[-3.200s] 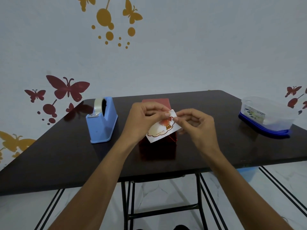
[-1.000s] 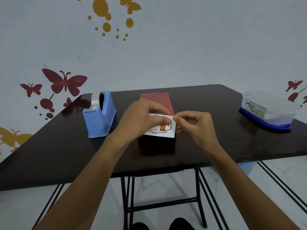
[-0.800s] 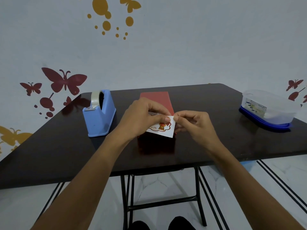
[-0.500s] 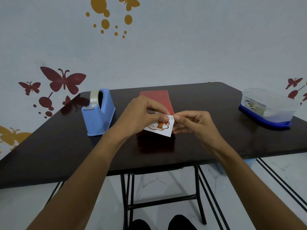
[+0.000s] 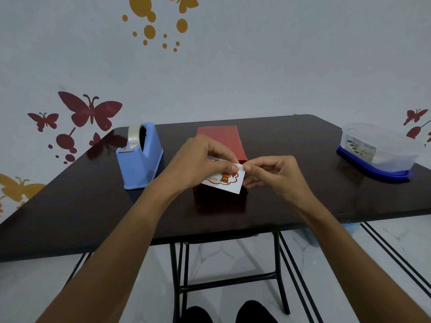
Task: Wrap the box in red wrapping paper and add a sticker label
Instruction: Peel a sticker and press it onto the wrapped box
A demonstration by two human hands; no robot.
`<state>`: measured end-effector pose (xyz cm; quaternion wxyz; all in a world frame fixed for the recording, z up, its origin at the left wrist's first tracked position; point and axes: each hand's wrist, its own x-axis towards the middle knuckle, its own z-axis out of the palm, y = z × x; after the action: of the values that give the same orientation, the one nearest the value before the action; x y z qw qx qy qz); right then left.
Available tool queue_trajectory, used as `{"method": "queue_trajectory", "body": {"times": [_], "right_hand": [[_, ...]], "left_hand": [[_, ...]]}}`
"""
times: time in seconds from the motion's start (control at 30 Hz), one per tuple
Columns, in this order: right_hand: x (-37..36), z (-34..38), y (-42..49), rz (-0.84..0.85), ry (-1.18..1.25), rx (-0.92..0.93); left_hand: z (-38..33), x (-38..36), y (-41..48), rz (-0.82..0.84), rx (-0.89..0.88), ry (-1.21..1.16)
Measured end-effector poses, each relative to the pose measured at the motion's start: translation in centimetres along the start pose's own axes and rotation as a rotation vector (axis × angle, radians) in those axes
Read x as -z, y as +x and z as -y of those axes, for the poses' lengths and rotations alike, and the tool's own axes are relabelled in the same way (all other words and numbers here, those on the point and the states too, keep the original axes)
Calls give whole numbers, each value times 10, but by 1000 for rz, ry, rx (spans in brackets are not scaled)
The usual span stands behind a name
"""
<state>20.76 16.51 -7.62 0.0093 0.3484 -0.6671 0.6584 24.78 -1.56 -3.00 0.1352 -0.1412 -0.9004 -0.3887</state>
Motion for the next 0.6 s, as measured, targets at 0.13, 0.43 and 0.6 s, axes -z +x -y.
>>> {"method": "queue_trajectory", "body": {"times": [0.13,0.43,0.6], "right_hand": [[-2,-2,0,-43,-115,71],[-7,-12,-4,-153,-452,291],[-3,-9,-3,-61,-151,134]], "left_hand": [[0,-1,0,18,-5,25],[-2,-4,-1,48,-10,30],[-1,0,-1,49,0,-2]]}}
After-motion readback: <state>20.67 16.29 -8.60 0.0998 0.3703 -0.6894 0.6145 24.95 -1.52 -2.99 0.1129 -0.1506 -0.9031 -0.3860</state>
